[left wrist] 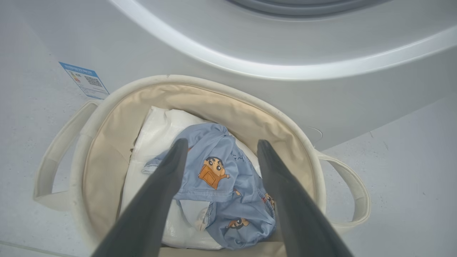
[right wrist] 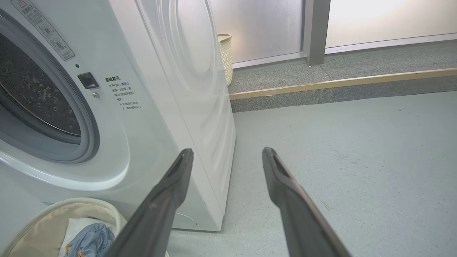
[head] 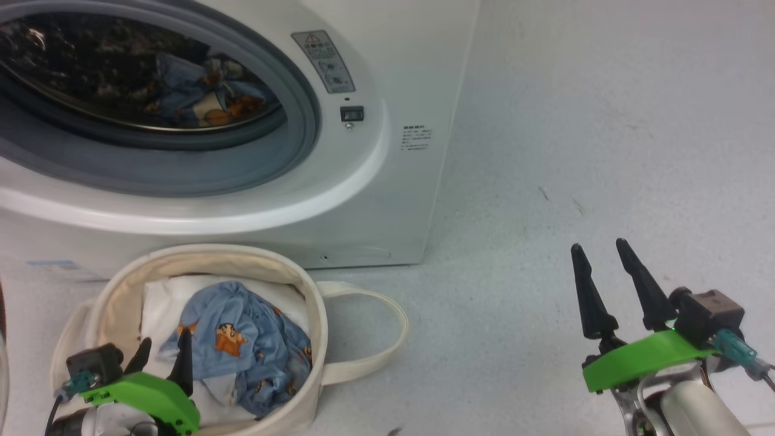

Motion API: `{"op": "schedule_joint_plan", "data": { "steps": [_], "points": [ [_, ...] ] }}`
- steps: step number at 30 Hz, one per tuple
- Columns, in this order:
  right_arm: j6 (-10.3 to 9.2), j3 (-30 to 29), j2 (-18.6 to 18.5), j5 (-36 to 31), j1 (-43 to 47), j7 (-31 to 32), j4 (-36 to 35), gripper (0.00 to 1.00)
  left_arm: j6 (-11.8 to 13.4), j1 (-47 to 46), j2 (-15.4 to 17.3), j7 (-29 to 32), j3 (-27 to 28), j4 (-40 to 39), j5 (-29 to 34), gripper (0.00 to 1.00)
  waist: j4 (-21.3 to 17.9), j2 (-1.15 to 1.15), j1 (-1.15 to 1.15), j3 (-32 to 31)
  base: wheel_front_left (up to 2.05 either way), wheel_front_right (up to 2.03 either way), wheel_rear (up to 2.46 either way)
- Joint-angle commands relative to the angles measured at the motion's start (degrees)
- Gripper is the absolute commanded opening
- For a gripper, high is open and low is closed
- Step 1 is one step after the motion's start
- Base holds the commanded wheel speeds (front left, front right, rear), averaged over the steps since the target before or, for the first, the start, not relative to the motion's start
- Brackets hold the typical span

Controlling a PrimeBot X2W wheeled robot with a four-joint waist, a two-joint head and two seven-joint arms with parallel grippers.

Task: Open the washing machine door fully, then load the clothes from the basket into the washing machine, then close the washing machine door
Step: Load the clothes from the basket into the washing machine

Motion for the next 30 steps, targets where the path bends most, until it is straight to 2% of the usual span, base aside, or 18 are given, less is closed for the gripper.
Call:
{"op": "schedule_joint_plan", "data": {
  "steps": [1,9,13,21,30],
  "points": [
    [0.03,0.9,-0.9,-0.6,-1.9,-0.7,-2.0,1.00,-0.3,-2.7,1.7,-0.7,1.6,0.6,-0.3,1.00,-0.6,0.00,-0.01,1.7,0.00,0.00,0.00],
    [0.03,1.3,-1.1,-1.8,-4.2,-0.7,-2.8,1.00,-0.3,-6.9,0.0,-0.5,-1.2,8.1,-1.8,1.00,-1.2,0.00,-0.01,6.4,0.00,0.00,0.00],
    [0.03,1.5,-1.2,-2.5,-5.5,-0.7,-3.3,1.00,-0.3,-8.8,-0.9,1.9,-4.1,10.5,-3.6,1.00,-1.5,0.00,-0.01,9.0,0.00,0.00,0.00],
    [0.03,1.3,-1.9,-4.1,-7.7,-0.7,-4.5,1.00,-0.3,-12.7,-0.8,6.9,-8.6,11.9,-7.6,1.00,-2.0,0.00,-0.01,14.6,0.00,0.00,0.00],
    [0.03,0.6,-2.3,-5.9,-10.4,-0.2,-6.9,1.00,-0.3,-18.5,-0.8,11.9,-9.2,13.4,-11.5,1.00,-1.6,0.00,-0.01,21.6,0.00,0.00,0.00]
  ]
}}
